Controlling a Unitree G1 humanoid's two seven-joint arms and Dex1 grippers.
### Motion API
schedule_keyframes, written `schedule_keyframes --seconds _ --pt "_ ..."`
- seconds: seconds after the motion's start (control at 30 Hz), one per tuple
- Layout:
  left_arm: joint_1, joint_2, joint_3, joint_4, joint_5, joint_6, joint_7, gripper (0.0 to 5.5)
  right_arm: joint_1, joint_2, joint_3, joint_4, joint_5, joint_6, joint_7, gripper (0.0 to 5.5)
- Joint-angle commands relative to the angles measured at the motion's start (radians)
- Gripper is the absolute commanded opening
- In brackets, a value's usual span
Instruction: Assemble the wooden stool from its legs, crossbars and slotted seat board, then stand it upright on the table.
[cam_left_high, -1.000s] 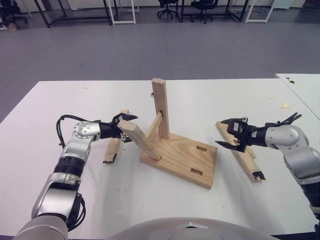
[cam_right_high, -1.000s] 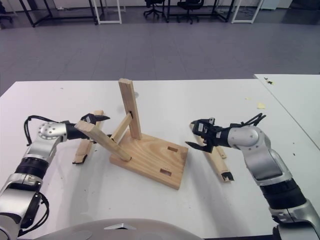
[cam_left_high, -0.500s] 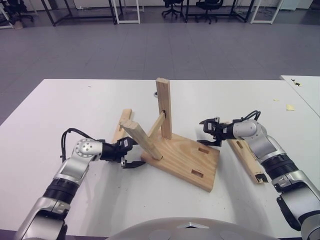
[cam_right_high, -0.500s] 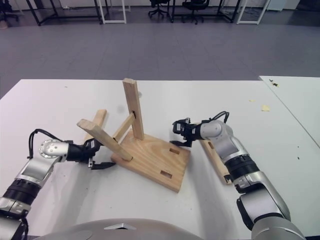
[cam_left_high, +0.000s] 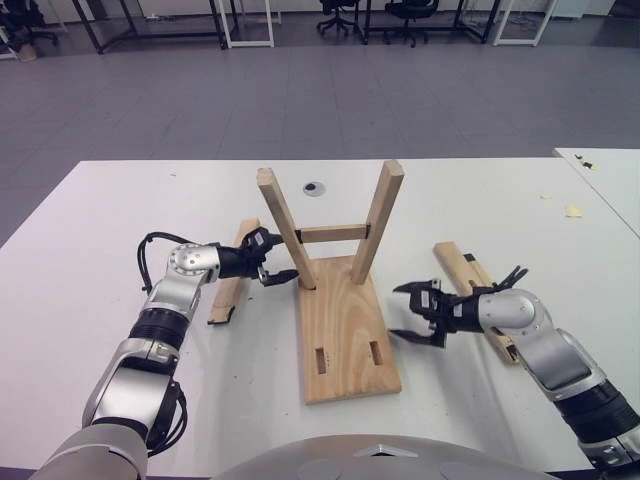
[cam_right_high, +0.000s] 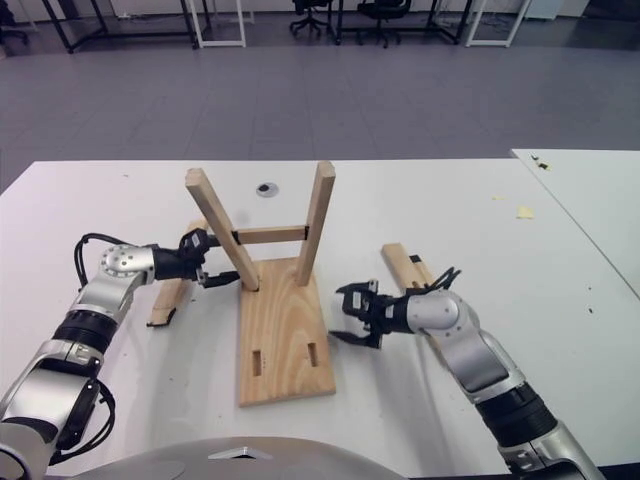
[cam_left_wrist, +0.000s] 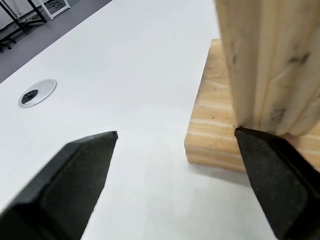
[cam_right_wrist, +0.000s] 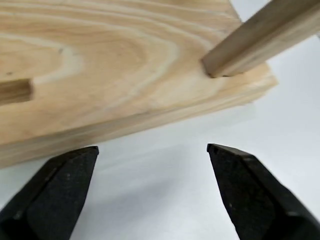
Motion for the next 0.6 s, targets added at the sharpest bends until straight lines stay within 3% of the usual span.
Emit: schedule_keyframes --seconds 0.03,0.13,0.33,0.47,0.6 --pt "0.018 0.03 0.038 -0.096 -0.019 0.003 0.014 4.33 -0.03 0.021 -0.112 0.005 -0.017 0.08 -0.139 4.06" --pt "0.136 0.052 0.151 -0.31 -0.11 0.094 0.082 4.33 0.007 0.054 -0.244 0.004 0.014 0.151 -0.247 4.06" --pt "0.382 -0.049 0.373 -0.7 -0.311 0.329 0.392 4.33 0.152 0.125 -0.49 0.013 0.099 0.243 -0.397 4.06" --pt "0.472 -0.075 0.421 -0.851 -0.377 0.436 0.495 4.33 0.193 0.148 -0.569 0.057 0.134 0.254 -0.445 4.06" --pt "0.511 -0.055 0.422 -0.806 -0.309 0.446 0.562 4.33 0.217 0.146 -0.56 0.127 0.13 0.202 -0.454 4.06"
